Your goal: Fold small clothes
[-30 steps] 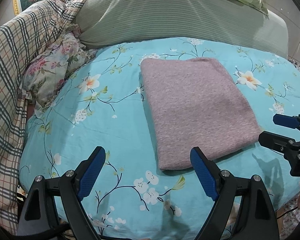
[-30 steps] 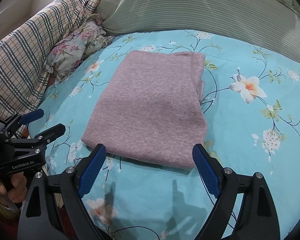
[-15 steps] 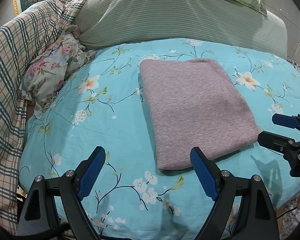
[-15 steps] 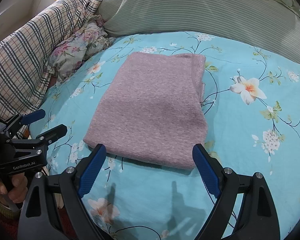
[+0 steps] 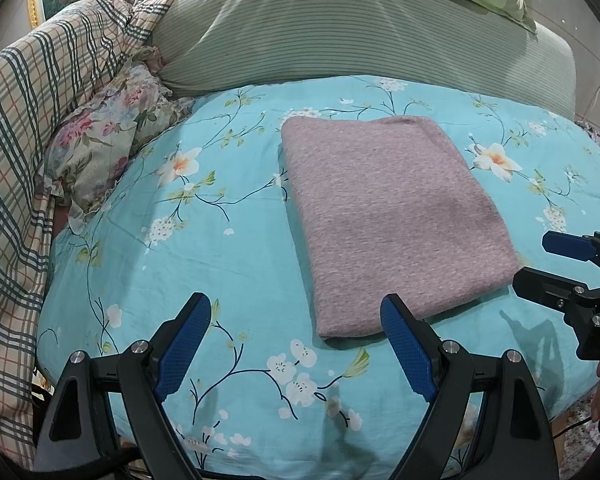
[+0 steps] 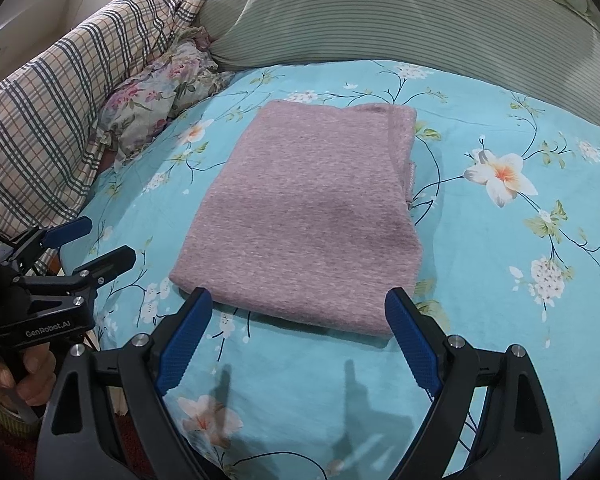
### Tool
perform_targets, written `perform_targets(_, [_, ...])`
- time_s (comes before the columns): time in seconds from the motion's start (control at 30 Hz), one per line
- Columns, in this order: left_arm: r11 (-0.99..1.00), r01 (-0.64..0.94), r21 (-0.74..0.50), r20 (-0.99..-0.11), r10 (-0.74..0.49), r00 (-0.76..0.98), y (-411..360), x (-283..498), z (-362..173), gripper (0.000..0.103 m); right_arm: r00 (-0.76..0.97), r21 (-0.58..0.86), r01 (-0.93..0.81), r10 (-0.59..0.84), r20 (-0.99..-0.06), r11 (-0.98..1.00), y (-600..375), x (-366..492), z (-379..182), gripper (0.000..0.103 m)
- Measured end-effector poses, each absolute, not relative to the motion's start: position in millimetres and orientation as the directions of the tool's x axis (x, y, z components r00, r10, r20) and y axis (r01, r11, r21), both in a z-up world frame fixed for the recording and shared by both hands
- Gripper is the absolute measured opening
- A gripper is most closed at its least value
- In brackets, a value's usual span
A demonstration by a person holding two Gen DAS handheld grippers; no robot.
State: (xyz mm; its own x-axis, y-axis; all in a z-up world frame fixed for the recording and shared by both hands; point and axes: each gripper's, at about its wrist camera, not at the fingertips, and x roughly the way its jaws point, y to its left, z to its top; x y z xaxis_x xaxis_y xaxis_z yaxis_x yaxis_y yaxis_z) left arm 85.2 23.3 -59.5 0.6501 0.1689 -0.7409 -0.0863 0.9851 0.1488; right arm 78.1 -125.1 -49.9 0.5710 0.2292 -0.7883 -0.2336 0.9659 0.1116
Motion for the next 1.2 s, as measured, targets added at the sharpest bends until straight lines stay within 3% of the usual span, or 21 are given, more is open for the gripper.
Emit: perform_targets(1.2, [0.988,-0.074,0.139,-0.758,0.154,0.633,20.6,94.0,-65.0,0.087,0.573,0.115,-0.228,0.228,-0.787,0.967,-127.5,82.5,-52.3,0.089])
